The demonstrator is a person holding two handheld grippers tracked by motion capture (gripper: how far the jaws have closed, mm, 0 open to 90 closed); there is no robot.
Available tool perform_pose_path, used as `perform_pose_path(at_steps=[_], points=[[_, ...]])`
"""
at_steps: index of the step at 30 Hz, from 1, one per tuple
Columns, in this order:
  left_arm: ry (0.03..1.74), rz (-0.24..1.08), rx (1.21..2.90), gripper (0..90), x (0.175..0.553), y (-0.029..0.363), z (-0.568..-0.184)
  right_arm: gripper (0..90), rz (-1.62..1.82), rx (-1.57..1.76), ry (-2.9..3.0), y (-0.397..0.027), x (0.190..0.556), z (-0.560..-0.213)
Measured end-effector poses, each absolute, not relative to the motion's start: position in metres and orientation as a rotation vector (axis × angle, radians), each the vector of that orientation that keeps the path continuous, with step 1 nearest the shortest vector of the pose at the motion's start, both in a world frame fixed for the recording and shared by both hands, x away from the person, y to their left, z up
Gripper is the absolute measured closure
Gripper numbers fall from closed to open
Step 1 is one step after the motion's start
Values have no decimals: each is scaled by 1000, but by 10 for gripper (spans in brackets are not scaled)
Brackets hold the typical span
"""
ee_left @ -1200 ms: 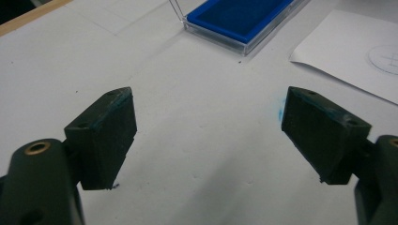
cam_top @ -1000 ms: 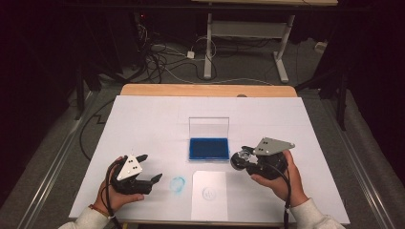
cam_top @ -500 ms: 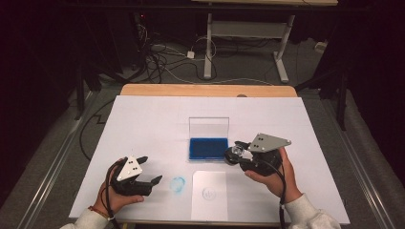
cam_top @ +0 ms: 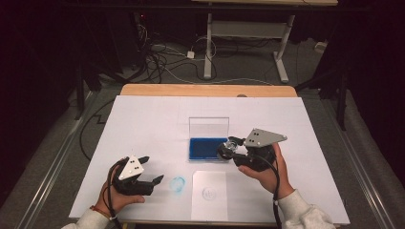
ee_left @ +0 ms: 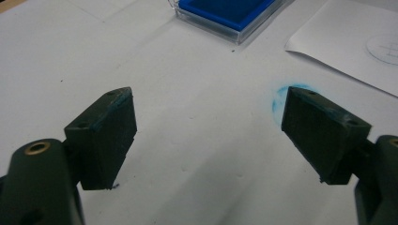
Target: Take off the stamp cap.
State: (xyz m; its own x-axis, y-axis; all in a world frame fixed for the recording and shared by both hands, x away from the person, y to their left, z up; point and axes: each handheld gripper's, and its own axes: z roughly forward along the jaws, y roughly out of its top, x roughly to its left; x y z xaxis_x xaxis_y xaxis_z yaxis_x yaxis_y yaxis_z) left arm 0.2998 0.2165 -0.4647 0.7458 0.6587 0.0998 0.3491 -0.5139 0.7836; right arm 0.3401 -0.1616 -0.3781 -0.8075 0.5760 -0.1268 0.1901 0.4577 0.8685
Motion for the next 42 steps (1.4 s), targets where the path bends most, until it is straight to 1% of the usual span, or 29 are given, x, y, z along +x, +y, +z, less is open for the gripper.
perform_pose_path(at_steps=[5, 7, 8, 12, 16, 19, 25, 27, 31, 34, 39, 42], points=[[696, 449, 2148, 180, 301, 198, -459, 574, 1342, 645, 2308, -151, 344, -378], [661, 440, 2142, 181, 301, 186, -455, 574, 1371, 642, 2305, -145, 345, -378], [620, 414, 2132, 181, 302, 172, -452, 574, 1385, 638, 2310, -141, 346, -378], [574, 414, 2120, 189, 304, 152, -449, 575, 1424, 617, 2319, -129, 344, -378], [529, 384, 2105, 194, 312, 128, -445, 574, 1474, 609, 2335, -120, 343, -380], [510, 386, 2101, 193, 316, 119, -442, 574, 1489, 606, 2363, -116, 343, -383], [471, 392, 2092, 201, 319, 109, -437, 574, 1496, 610, 2401, -112, 341, -389], [440, 425, 2123, 219, 316, 105, -437, 574, 1502, 612, 2412, -112, 341, -390], [432, 439, 2137, 252, 314, 103, -439, 574, 1503, 619, 2424, -111, 341, -392], [443, 458, 2146, 256, 315, 102, -440, 574, 1504, 626, 2430, -111, 341, -393], [444, 490, 2158, 289, 315, 103, -441, 574, 1519, 627, 2458, -108, 339, -396], [428, 475, 2166, 300, 314, 102, -442, 574, 1506, 624, 2460, -106, 338, -398]])
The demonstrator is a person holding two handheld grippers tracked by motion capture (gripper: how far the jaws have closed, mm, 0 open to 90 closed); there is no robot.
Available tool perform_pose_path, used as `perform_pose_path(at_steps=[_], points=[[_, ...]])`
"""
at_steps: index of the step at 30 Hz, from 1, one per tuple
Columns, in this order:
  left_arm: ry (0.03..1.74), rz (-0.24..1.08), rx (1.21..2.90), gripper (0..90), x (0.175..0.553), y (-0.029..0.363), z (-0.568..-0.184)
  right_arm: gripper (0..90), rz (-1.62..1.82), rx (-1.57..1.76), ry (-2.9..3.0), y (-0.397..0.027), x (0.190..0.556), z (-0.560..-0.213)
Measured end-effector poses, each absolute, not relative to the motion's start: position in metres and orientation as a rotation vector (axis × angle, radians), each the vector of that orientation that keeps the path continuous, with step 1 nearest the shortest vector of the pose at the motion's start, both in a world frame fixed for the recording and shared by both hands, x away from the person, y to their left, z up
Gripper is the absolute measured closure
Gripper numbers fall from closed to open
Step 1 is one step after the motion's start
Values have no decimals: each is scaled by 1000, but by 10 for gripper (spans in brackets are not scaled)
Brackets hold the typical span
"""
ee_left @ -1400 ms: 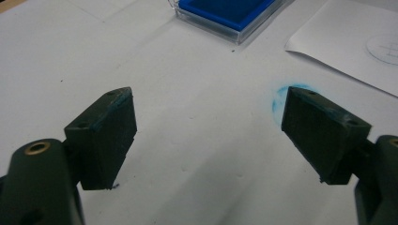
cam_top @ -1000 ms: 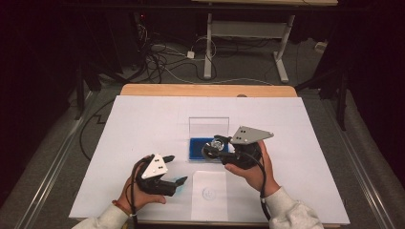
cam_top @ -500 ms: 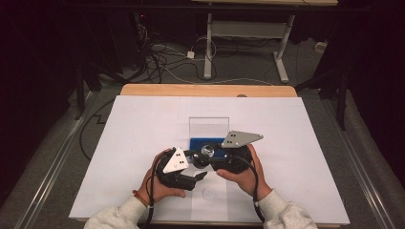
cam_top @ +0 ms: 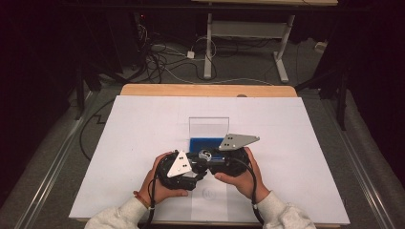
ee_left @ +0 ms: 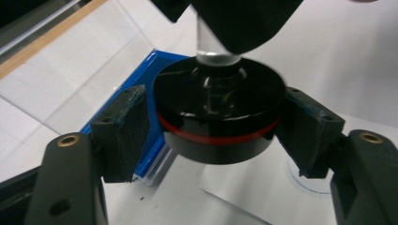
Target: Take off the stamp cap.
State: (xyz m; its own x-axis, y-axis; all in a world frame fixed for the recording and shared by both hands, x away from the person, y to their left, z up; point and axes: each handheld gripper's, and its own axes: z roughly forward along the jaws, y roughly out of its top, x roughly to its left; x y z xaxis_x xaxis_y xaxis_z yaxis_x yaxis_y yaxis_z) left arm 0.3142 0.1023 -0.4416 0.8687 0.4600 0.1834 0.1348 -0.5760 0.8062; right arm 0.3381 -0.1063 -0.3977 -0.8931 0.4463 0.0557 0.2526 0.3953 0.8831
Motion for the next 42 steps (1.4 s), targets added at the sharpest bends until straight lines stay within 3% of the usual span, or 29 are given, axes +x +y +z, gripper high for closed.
perform_pose_path(at_steps=[22, 42], points=[[417, 494, 2233, 362, 314, 99, -443, 574, 1511, 637, 2465, -107, 338, -400], [442, 302, 2207, 370, 318, 104, -445, 574, 1524, 639, 2424, -106, 328, -404]])
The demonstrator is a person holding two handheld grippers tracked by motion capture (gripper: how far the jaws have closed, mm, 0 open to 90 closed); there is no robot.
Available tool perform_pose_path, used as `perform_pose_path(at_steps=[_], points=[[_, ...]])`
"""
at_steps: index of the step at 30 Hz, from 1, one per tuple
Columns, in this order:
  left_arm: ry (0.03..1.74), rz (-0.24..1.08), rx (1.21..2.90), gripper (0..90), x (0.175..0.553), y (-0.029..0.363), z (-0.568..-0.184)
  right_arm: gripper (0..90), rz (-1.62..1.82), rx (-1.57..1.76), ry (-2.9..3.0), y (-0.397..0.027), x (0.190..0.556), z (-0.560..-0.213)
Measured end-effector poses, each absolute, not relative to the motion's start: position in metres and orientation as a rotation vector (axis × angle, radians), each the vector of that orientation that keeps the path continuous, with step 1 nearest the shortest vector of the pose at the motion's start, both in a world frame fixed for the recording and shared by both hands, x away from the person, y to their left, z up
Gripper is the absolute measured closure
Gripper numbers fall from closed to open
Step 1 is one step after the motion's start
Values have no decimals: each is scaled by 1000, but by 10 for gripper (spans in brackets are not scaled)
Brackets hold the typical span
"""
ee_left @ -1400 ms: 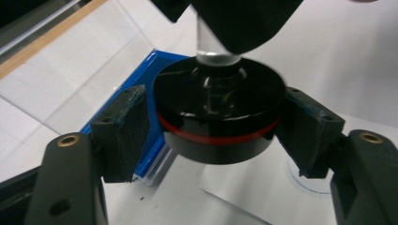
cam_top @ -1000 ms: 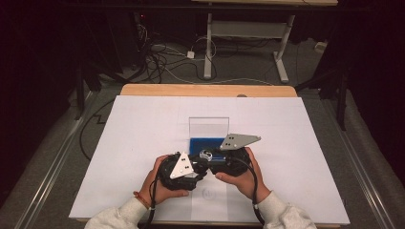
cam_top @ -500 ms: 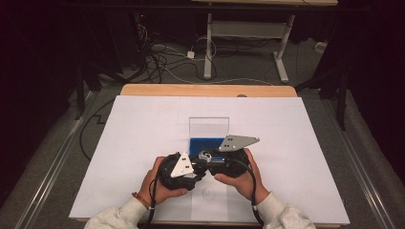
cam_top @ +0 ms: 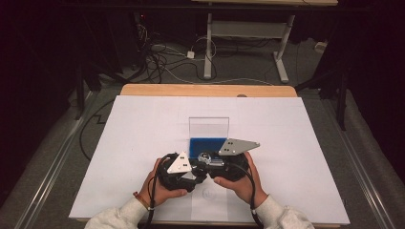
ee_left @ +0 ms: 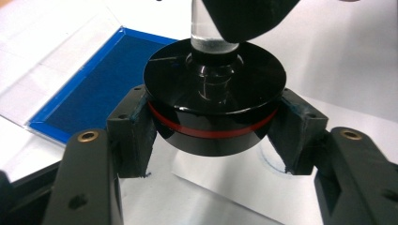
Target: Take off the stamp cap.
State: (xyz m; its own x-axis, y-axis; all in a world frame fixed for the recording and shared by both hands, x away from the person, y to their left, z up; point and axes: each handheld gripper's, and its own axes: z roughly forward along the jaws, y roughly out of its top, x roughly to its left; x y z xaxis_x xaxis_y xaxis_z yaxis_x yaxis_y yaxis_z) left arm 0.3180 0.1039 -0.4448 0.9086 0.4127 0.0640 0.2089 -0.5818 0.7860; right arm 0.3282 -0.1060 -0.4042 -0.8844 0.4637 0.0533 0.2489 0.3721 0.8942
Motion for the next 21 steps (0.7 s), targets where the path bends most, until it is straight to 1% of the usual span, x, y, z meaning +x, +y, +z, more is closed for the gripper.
perform_pose_path(at_steps=[1, 7, 8, 10, 11, 13, 14, 16, 18, 21], points=[[443, 281, 2197, 370, 318, 105, -444, 574, 1535, 643, 2416, -107, 328, -404], [436, 267, 2181, 370, 317, 106, -444, 574, 1548, 635, 2398, -107, 325, -404], [454, 257, 2177, 372, 318, 107, -444, 575, 1569, 633, 2391, -108, 324, -403], [550, 198, 2124, 372, 326, 118, -447, 575, 1560, 581, 2357, -111, 320, -398], [554, 194, 2107, 371, 328, 123, -447, 575, 1592, 576, 2366, -113, 319, -394], [541, 258, 2109, 371, 324, 125, -440, 575, 1606, 584, 2357, -115, 318, -391], [533, 263, 2108, 371, 324, 126, -439, 575, 1606, 584, 2327, -118, 317, -388], [520, 319, 2137, 370, 323, 127, -438, 575, 1617, 585, 2320, -120, 317, -386], [542, 314, 2136, 370, 324, 132, -440, 575, 1606, 592, 2299, -126, 317, -381], [546, 341, 2156, 370, 325, 138, -440, 575, 1598, 592, 2286, -133, 317, -378]])
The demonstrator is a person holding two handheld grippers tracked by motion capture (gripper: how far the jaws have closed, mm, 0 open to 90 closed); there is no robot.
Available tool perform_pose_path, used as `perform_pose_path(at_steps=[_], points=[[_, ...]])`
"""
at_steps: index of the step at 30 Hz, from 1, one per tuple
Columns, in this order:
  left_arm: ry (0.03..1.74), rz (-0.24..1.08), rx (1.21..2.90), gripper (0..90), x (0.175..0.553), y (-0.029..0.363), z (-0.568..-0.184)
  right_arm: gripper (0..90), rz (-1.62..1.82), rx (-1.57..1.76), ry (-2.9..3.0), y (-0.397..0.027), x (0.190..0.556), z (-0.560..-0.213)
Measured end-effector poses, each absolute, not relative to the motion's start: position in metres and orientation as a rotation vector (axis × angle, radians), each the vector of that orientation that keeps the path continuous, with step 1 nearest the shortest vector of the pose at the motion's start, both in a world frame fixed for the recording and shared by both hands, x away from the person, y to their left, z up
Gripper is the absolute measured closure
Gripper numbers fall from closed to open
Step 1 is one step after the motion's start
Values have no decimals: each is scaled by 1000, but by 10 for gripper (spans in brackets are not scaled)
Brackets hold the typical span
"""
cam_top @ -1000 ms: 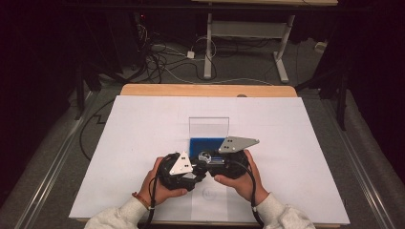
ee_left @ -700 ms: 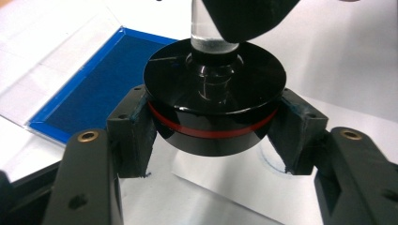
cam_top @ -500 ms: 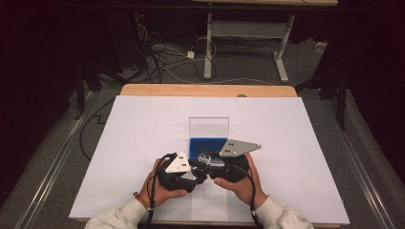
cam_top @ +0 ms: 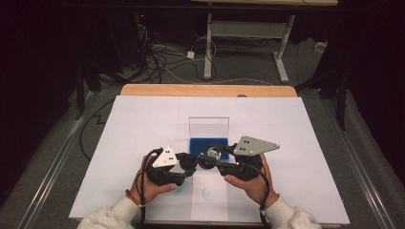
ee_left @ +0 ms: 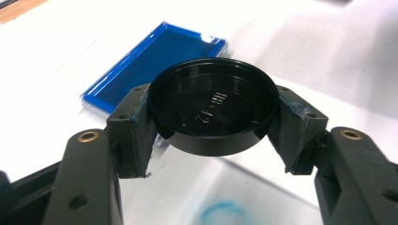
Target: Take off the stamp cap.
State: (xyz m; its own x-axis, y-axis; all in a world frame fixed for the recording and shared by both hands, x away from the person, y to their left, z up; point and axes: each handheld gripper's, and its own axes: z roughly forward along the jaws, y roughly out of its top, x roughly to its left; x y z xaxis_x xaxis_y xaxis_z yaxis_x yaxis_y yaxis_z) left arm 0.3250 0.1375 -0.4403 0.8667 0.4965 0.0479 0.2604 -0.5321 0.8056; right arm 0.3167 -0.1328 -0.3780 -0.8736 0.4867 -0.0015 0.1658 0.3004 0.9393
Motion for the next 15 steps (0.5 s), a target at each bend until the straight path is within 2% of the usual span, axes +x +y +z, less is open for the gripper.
perform_pose_path(at_steps=[15], points=[[578, 444, 2192, 369, 320, 168, -435, 575, 1518, 628, 2257, -158, 318, -370]])
